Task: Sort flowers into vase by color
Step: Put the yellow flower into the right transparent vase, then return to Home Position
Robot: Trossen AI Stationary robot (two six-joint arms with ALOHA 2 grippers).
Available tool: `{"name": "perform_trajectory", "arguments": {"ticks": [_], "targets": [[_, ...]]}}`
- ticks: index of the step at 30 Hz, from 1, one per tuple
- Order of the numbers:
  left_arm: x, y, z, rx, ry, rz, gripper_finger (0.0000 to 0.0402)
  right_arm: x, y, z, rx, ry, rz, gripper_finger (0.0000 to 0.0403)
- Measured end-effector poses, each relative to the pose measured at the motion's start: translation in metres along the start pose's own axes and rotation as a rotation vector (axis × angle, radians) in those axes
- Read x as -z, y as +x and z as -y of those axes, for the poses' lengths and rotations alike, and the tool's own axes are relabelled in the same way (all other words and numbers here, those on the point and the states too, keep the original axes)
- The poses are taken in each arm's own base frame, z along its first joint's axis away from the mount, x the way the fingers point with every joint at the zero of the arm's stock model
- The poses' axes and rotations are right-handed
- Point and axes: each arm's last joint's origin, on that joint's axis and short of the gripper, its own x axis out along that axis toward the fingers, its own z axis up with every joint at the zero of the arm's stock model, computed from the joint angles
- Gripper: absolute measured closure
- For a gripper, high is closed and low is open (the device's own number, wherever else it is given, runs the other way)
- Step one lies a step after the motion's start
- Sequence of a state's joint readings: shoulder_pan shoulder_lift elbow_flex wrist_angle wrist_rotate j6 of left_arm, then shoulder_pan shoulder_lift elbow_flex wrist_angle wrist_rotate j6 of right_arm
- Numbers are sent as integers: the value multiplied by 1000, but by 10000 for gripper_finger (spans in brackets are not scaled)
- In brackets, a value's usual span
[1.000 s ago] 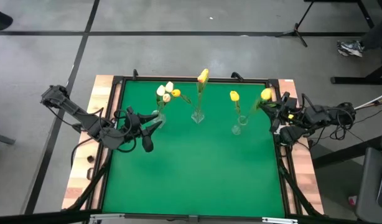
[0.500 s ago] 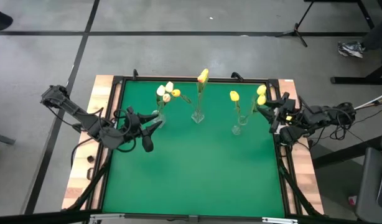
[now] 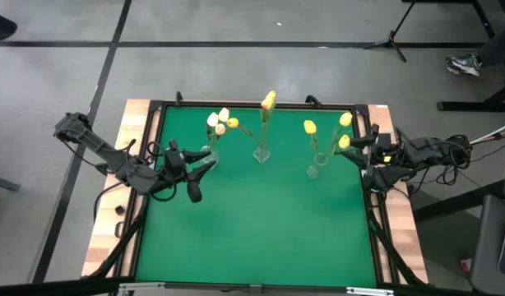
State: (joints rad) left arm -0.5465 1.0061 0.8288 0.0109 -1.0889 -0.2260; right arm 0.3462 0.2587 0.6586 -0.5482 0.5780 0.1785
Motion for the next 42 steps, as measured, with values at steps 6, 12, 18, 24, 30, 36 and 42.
{"name": "perform_trajectory", "arguments": {"ticks": [6, 12, 18, 24, 30, 36, 42], "targets": [[0, 0, 0, -3, 2, 0, 256, 4, 2, -2, -39, 2, -46, 199], [0, 0, 0, -5, 4, 0, 256, 4, 2, -2, -41, 1, -45, 128], [-1, 0, 0, 5, 67, 5, 256, -5, -3, -1, -66, 19, -19, 67], [-2, -5, 4, 35, 84, 12, 256, -26, -16, 4, -74, 27, 34, 57], [-18, -26, -1, 122, 62, 68, 256, -54, -41, 16, -62, 57, 84, 56], [-37, -50, -23, 231, -91, 100, 256, -78, -64, 26, -126, 70, 150, 56], [-56, -71, -60, 525, -277, 114, 256, -76, -77, 31, -226, -40, 52, 56]]}}
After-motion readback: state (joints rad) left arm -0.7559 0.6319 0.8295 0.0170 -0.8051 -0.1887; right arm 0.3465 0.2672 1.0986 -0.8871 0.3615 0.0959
